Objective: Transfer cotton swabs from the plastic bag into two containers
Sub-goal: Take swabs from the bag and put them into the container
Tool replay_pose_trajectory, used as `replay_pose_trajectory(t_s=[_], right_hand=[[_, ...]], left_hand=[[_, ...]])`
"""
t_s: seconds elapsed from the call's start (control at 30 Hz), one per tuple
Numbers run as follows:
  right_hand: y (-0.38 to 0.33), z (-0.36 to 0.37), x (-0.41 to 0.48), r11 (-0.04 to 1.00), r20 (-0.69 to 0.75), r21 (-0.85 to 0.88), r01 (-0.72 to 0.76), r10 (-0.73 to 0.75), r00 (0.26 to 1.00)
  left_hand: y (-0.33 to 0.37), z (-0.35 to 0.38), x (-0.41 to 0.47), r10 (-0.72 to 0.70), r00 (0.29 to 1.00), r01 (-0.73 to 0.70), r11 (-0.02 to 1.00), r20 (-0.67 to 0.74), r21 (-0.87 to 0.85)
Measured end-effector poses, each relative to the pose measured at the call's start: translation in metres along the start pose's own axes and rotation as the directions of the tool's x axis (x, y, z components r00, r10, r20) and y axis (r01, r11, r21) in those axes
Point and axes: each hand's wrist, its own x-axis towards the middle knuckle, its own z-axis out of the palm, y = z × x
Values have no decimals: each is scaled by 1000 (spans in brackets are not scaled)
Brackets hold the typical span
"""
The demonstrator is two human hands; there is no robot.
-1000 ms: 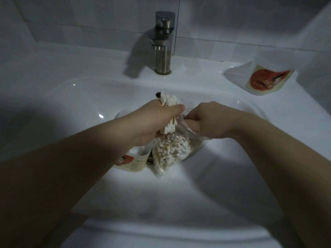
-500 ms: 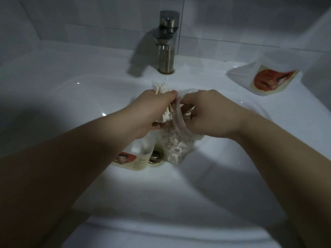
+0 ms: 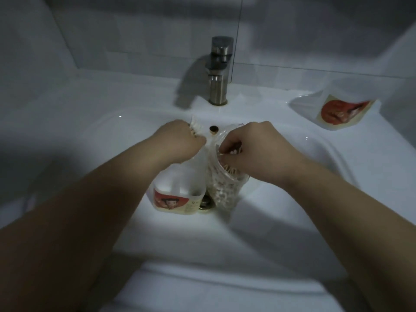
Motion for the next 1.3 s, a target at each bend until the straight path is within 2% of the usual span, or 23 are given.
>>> replay_pose_trajectory(t_s=[0.1,0.17,0.27,0.37,0.53,0.6,0.67,0.73,0.8,0.87,0.9,0.97,1.07,1.2,1.3], right_hand=[[-6,3,-2,1000,-6,10,11,-11,1000],[-7,4,-3,999,-11,23,29,-29,1000],[-5,-1,-4,1000,-22,7,27,-27,999],[5,-10,-4,999,-63,6,-37,37,997],[18,-18,-3,989,-21,47,-142,143,989],[20,-19,-4,987,-16,92,-130,132,991],[21,-22,-3,990,-65,100,-102,109,992],[22,-24,-2,989,-117,114,-91,104,988],[21,-24,-1,989,-123,119,-85,99,987],[21,-23,-2,989,-121,122,-78,93,988],[21,-23,-2,992,-130,109,-69,83,988],[22,-24,-1,997,-156,68,-47,57,986],[27,-25,0,995,-147,81,-57,68,987],[29,-25,-1,983,-100,169,-66,84,991],[31,-29,-2,980,-44,180,-85,95,995]], left_hand=[[-6,1,-2,-95,990,82,990,109,113],[-5,3,-4,-117,980,97,987,164,125],[-4,8,-5,-139,968,143,990,211,-6],[-2,13,-5,-138,963,176,973,232,-151],[-2,15,-2,-165,967,192,973,196,-126],[0,11,-2,-78,995,80,996,69,-27],[8,9,-4,86,990,-86,996,-113,8],[19,7,-12,181,945,-246,942,-271,-229],[31,6,-25,250,895,-407,798,-369,-445],[41,10,-34,347,857,-504,723,-382,-473],[44,13,-37,384,850,-519,727,-360,-450],[45,18,-38,399,862,-498,783,-313,-374],[41,23,-33,346,895,-424,853,-281,-303],[34,26,-27,267,946,-315,885,-181,-342],[32,27,-25,245,959,-281,895,-144,-347]])
